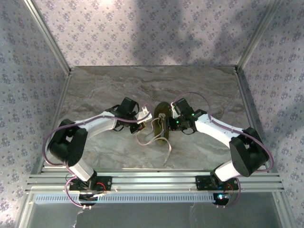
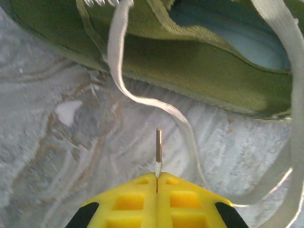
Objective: Tie the shoes
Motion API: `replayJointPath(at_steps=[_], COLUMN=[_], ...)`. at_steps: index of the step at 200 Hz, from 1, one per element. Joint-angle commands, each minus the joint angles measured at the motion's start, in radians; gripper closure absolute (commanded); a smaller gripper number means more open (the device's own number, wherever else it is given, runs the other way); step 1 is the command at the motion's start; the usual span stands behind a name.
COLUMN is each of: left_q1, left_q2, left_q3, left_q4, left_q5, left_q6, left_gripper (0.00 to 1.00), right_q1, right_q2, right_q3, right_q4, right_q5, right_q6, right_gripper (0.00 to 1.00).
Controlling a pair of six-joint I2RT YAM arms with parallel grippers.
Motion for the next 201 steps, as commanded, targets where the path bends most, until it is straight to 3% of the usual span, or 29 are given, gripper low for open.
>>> replayJointPath(at_steps=[1, 65, 125, 166, 201], left_q1=[0.017, 0.018, -0.002, -0.033, -0.031], left_q2=[0.045, 0.159, 0.233, 0.277, 0.214], left_q3=[0.070, 0.138, 0.194, 0.231, 0.162], left_q4=[-0.027, 0.037, -0.029, -0.058, -0.007], left_q5=[0.061, -0.026, -0.074, -0.057, 0.039], left_q6=[0.171, 0.304, 0.397, 0.407, 0.390], left_gripper=[1.00, 1.00, 1.00, 1.00, 1.00], right_q1=[-0.007, -0.019, -0.015, -0.016, -0.018], right_q2=[0.034, 0.058, 0.064, 0.060, 0.046], right_q3=[0.005, -0.019, -0.025, -0.025, -0.033], right_q4=[0.021, 0.094, 0.112, 0.114, 0.109], right_q5=[0.011, 0.005, -0.009, -0.009, 0.000], right_q6=[0.029, 0.040, 0.044, 0.045, 0.037], right_gripper=[0.54, 0.69, 0.71, 0.73, 0.75])
